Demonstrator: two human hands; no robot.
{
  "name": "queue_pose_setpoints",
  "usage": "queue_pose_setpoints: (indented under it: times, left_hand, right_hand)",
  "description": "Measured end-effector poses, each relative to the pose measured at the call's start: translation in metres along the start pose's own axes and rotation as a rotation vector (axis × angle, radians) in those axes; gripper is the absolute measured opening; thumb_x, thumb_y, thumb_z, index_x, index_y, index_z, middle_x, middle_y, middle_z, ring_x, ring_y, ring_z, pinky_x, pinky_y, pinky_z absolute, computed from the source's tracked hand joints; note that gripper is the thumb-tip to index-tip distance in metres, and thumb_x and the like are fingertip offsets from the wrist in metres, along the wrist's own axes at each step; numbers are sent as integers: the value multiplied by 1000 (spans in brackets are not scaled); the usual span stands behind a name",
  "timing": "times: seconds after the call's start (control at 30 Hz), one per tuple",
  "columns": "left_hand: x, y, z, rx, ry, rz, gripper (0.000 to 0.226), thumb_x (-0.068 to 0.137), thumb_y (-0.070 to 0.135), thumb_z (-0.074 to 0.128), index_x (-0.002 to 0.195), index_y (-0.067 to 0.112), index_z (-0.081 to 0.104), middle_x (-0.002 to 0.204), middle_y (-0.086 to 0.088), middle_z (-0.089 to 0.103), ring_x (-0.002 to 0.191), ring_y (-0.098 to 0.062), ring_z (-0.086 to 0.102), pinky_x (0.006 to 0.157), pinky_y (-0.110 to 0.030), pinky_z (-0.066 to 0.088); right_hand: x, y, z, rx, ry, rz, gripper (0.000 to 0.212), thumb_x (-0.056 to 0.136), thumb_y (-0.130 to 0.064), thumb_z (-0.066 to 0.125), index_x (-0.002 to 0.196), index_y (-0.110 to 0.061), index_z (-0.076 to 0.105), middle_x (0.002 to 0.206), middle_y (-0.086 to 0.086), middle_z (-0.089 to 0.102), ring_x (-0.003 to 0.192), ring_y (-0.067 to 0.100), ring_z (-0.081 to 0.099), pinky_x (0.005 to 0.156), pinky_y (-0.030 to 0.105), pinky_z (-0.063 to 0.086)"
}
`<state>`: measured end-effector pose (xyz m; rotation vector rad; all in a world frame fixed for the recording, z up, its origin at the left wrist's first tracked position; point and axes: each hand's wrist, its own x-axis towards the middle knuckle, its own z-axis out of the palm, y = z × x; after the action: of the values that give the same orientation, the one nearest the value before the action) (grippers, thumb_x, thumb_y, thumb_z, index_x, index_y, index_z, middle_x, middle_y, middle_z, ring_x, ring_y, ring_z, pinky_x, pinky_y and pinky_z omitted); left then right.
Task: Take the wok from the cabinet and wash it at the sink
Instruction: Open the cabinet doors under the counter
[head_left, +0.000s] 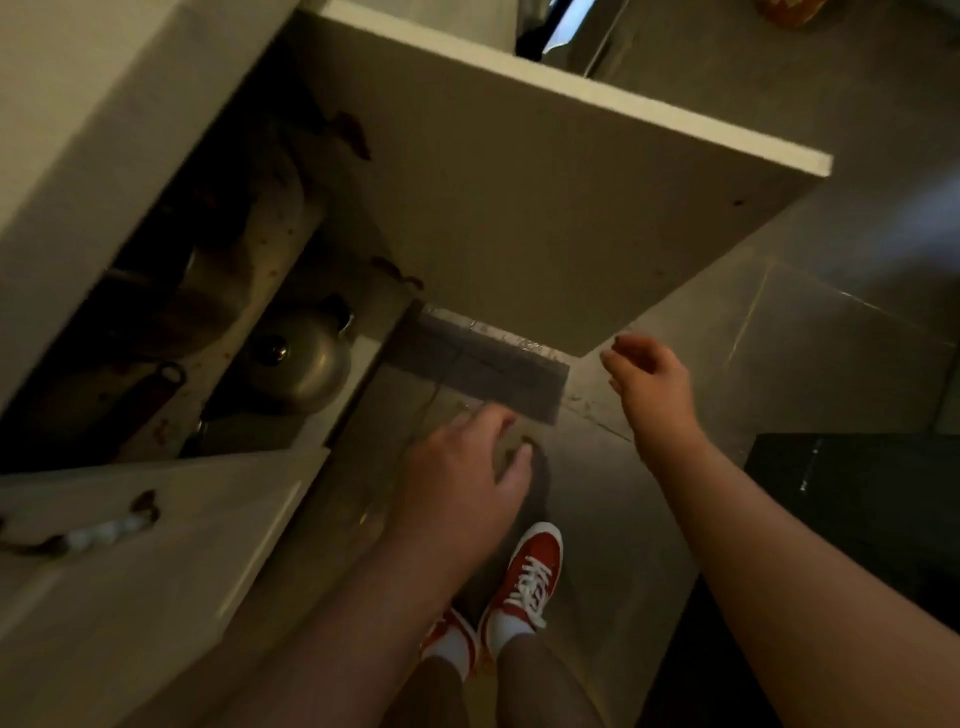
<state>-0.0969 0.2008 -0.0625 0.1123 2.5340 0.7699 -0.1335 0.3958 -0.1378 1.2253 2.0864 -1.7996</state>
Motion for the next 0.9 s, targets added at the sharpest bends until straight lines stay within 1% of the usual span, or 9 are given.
queue_pose_setpoints:
  times: [0.1,0.23,0.33,0.43,0.53,0.67,0.73,0.8,0.9]
  left_hand:
    - [-40,-54,-4,-179,14,-223,27,93,41,56,120,41,54,105,22,55,89,8,51,64,-9,37]
    - [-78,-121,-12,-507,145,-546,13,91,33,62,97,43,57,102,18,65,91,5,59,65,-12,42]
    - [-98,-166,-23,-725,260,-726,10,89,30,66,91,39,61,96,10,68,85,-5,64,65,-22,49]
    - [-112,-196,-35,-809,362,-764,15,87,30,67,96,39,60,96,12,68,83,-4,66,62,-21,50]
    - [-115,-210,-46,-860,475,-749,27,86,26,69,99,44,53,99,17,65,81,11,65,64,-16,50]
    - [-113,-215,-58,-876,597,-726,46,85,24,71,119,42,46,102,28,58,88,23,57,52,-4,47]
    - [-110,-214,-62,-851,663,-712,47,84,27,71,117,48,46,103,32,56,95,18,58,58,-6,45]
    - [-106,-213,-63,-833,725,-692,45,84,28,70,114,52,48,114,29,57,108,9,56,72,-10,41]
    - [-96,-210,-64,-851,792,-675,41,84,26,69,121,38,56,123,22,60,116,6,53,79,-10,39]
  right_hand:
    - [-49,14,38,-100,-175,3,30,95,-8,62,125,-2,62,121,17,66,114,27,62,101,40,51]
    - [-105,19,98,-198,-402,-29,27,94,-6,64,121,-3,65,115,14,69,95,12,65,76,15,54]
    - [-138,19,143,-282,-566,-65,29,94,-9,65,123,-7,65,117,7,69,102,11,65,80,17,54]
    - [-159,15,183,-397,-723,-150,33,94,-14,65,127,-15,62,122,1,65,114,11,61,93,27,53]
    - [-172,9,218,-445,-810,-250,33,94,-15,64,127,-17,61,121,-4,63,114,8,59,91,18,48]
    - [-180,5,260,-527,-892,-333,40,94,-15,64,133,-20,57,129,-1,61,119,9,55,88,15,44]
    - [-182,2,279,-549,-932,-372,46,93,-11,64,137,-17,53,135,1,58,123,12,54,94,21,46]
    - [-182,-2,295,-564,-971,-407,52,91,-5,64,140,-15,52,138,3,57,127,15,52,101,29,48]
    - [-177,-6,310,-580,-1040,-433,55,88,4,62,140,-11,52,139,8,58,130,19,52,103,29,46]
